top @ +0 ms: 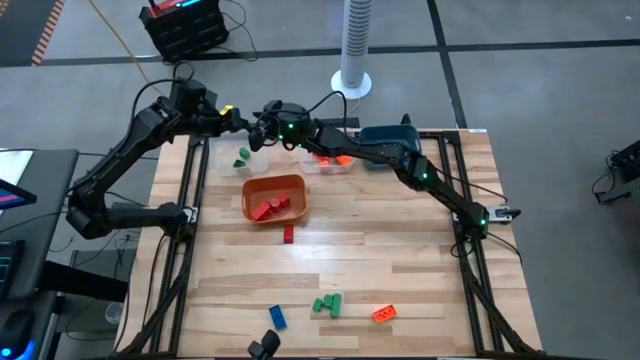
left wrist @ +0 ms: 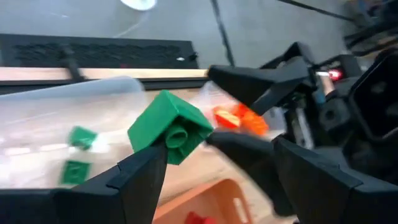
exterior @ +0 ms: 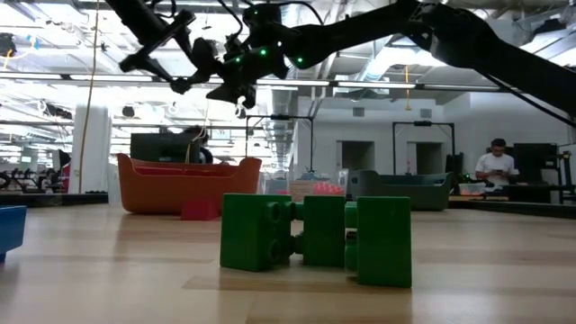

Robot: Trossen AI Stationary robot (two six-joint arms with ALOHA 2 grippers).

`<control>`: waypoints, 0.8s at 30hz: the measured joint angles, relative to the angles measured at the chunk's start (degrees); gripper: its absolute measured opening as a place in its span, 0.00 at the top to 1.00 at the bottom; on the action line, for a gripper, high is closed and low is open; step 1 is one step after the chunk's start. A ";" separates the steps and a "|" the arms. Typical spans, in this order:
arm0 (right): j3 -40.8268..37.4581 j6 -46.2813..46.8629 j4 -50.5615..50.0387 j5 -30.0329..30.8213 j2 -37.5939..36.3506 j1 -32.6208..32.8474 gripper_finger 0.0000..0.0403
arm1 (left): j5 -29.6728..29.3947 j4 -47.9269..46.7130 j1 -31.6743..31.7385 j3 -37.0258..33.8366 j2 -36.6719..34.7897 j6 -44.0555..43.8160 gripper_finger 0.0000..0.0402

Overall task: Sort blocks
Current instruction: Put the green game piece into the left transparent bin

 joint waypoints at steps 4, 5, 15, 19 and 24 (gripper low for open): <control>-0.02 0.00 -1.77 0.16 0.00 -0.41 0.34 | -2.14 -3.05 0.02 0.00 -2.02 0.31 0.29; -0.02 0.00 -2.21 0.16 0.00 -0.56 0.34 | -2.22 -3.66 0.02 0.00 -2.35 0.31 0.29; -0.04 0.00 -9.89 -1.48 -0.10 -0.70 0.34 | -5.23 -6.14 0.02 0.00 -2.89 4.06 0.29; -0.13 -1.22 -20.04 -5.84 -2.25 -0.40 0.34 | 0.45 -8.31 0.02 0.00 -3.05 9.02 0.29; -0.07 -8.69 -39.23 -8.18 -9.20 0.79 0.34 | 11.35 -9.97 -1.90 0.00 -4.35 14.45 0.29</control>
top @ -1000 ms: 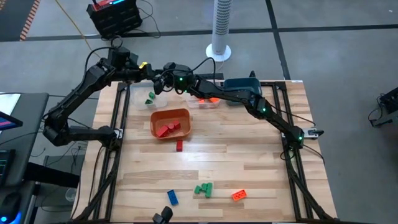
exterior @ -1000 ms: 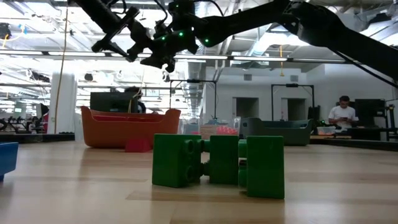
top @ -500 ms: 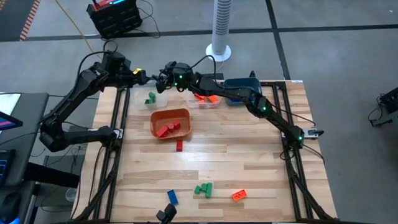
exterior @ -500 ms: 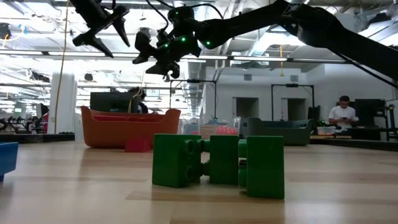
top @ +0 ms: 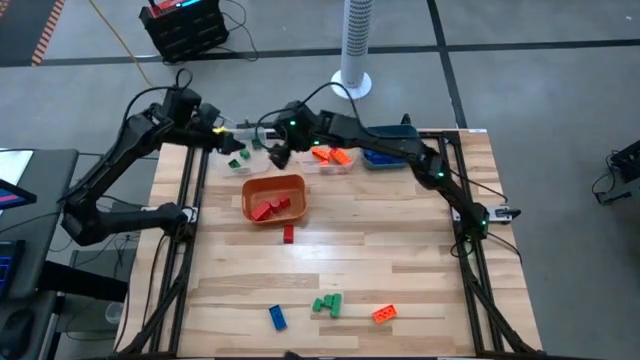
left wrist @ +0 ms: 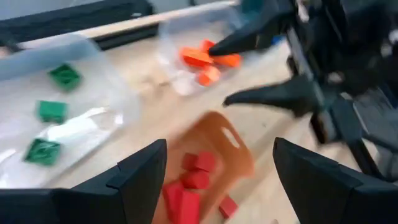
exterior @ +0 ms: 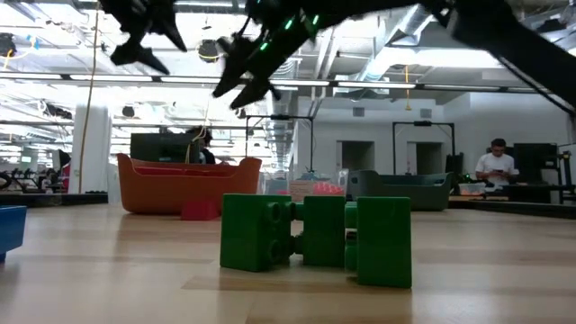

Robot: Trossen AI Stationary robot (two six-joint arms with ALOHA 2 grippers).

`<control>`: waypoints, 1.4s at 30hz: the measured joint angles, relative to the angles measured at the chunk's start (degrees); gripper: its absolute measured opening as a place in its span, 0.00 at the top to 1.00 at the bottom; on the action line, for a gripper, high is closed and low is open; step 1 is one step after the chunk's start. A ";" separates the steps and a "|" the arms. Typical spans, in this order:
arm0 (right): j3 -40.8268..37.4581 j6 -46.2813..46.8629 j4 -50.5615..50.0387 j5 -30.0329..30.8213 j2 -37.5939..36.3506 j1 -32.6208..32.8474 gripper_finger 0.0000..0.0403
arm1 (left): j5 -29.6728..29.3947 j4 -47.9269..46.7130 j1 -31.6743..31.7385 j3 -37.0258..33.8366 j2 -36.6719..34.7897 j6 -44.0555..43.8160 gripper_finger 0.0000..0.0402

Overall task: Sort blocks
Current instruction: Put the green game piece into the left transparent bin

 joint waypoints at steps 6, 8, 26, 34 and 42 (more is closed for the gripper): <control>0.04 -5.98 -21.20 0.17 -7.93 1.97 0.34 | -0.46 -0.80 -9.71 0.00 -4.44 3.74 0.29; 0.04 -6.19 -27.25 0.23 -9.27 2.59 0.34 | -0.86 -2.19 -13.76 -0.46 -5.70 4.19 0.29; 0.02 -15.77 -43.16 0.07 -12.10 33.48 0.34 | -22.20 -1.82 -51.71 -7.15 -3.26 -15.02 0.29; -7.40 -21.59 -33.78 -4.07 -12.11 41.21 0.34 | -32.79 -1.69 -58.12 -7.15 1.46 -23.44 0.29; -21.89 -29.38 -24.52 -9.01 -11.96 45.47 0.34 | -34.17 -8.44 -60.02 -7.15 3.77 -28.98 0.29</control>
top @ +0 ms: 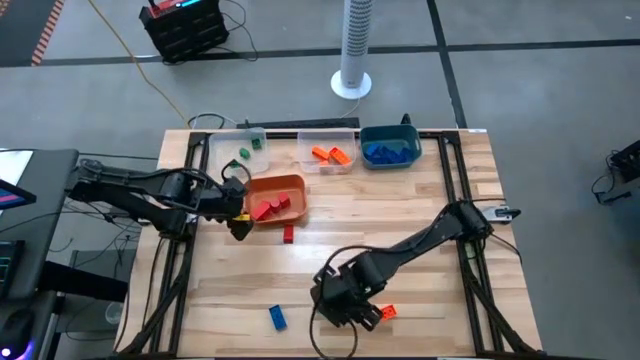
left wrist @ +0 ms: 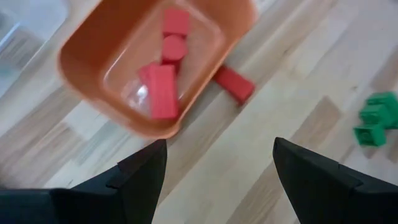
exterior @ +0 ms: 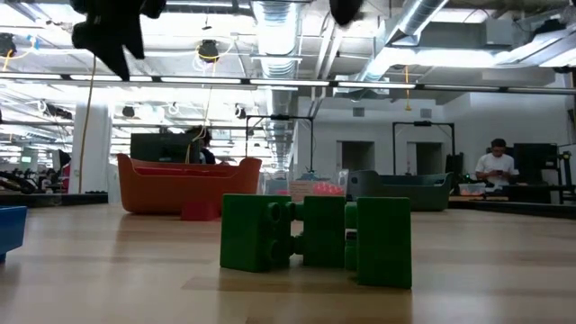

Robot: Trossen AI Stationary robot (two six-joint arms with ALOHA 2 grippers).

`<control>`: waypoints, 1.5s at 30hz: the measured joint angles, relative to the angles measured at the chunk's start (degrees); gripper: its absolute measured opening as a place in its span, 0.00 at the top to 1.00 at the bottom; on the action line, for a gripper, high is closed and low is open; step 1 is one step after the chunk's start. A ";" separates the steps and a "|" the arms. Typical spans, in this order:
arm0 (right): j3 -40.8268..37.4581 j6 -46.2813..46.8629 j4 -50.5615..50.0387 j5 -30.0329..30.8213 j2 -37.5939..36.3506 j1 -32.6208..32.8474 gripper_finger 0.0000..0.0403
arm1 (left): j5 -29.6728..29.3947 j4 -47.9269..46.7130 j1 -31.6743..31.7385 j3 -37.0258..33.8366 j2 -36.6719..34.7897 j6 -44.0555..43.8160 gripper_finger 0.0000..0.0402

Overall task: Sort blocks
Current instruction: Put the green game piece into the left transparent bin

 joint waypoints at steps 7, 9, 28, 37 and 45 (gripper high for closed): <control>-9.38 -8.60 12.28 0.31 0.00 2.55 0.34 | -0.02 -3.00 0.02 0.00 -0.07 -6.11 0.29; -11.28 -10.44 15.33 1.43 0.00 2.80 0.34 | 0.01 -3.01 0.02 0.00 -0.07 -7.61 0.29; -14.73 -18.72 18.04 5.09 6.74 0.74 0.35 | 0.42 -3.58 0.02 0.07 -0.07 -8.51 0.29; -14.72 -15.97 16.37 6.10 7.13 -2.88 0.54 | 0.68 -4.41 0.02 0.13 -0.07 -8.49 0.29; -14.52 -13.95 9.40 5.96 6.73 -5.58 0.82 | 2.85 -4.95 0.03 0.13 -0.07 -8.62 0.29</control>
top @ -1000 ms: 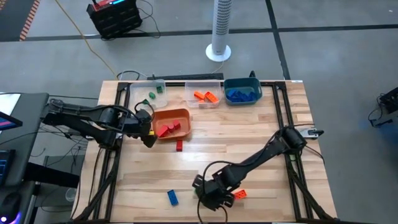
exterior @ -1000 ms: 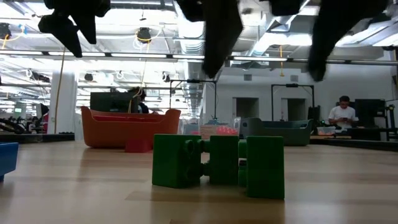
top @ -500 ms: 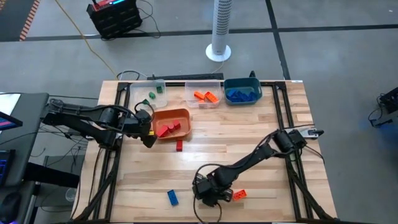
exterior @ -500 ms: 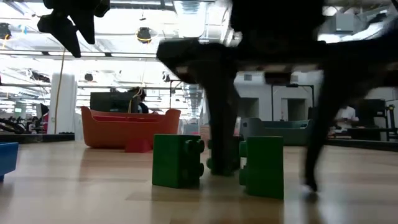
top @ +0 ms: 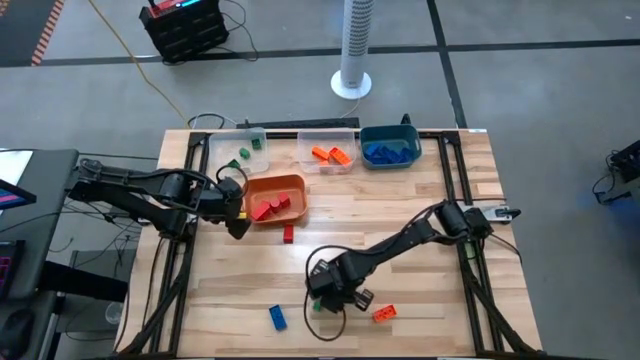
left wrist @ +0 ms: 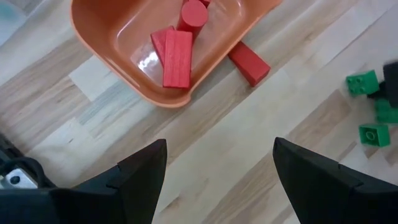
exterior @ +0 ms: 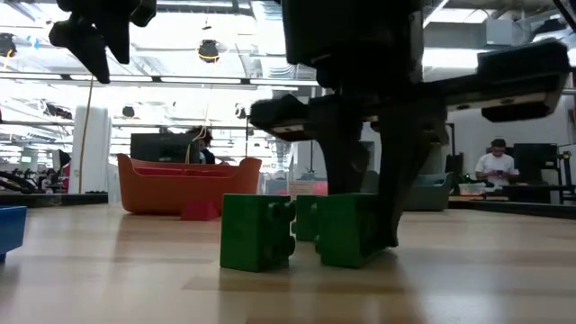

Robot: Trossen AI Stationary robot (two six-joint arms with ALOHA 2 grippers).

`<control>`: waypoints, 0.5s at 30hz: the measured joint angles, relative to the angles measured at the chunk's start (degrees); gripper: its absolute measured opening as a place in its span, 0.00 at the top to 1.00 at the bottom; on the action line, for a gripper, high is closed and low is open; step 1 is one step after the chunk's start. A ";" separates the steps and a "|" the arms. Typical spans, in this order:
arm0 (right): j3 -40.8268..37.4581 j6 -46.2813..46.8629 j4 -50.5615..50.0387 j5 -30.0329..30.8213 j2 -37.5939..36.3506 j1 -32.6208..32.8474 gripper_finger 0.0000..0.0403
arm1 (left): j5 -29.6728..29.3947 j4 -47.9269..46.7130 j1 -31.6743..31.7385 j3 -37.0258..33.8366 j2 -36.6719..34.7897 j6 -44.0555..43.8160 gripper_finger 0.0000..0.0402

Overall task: Sort blocks
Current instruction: Put the green game piece into the left transparent bin

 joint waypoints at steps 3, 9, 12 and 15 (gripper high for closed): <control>0.02 2.97 -2.60 -0.65 -0.27 -1.91 0.82 | 0.68 -0.80 -0.01 0.00 0.00 0.00 0.29; -0.31 8.30 -4.32 0.75 -4.25 -6.96 0.78 | 1.61 -0.84 -0.01 0.00 -0.01 2.55 0.29; -0.20 11.81 -3.65 0.63 -8.05 -9.89 0.77 | 0.83 -0.63 0.01 0.02 -0.02 5.31 0.29; -0.20 14.90 -2.14 0.44 -11.35 -12.90 0.77 | -1.01 1.92 -0.01 0.00 -0.02 9.23 0.29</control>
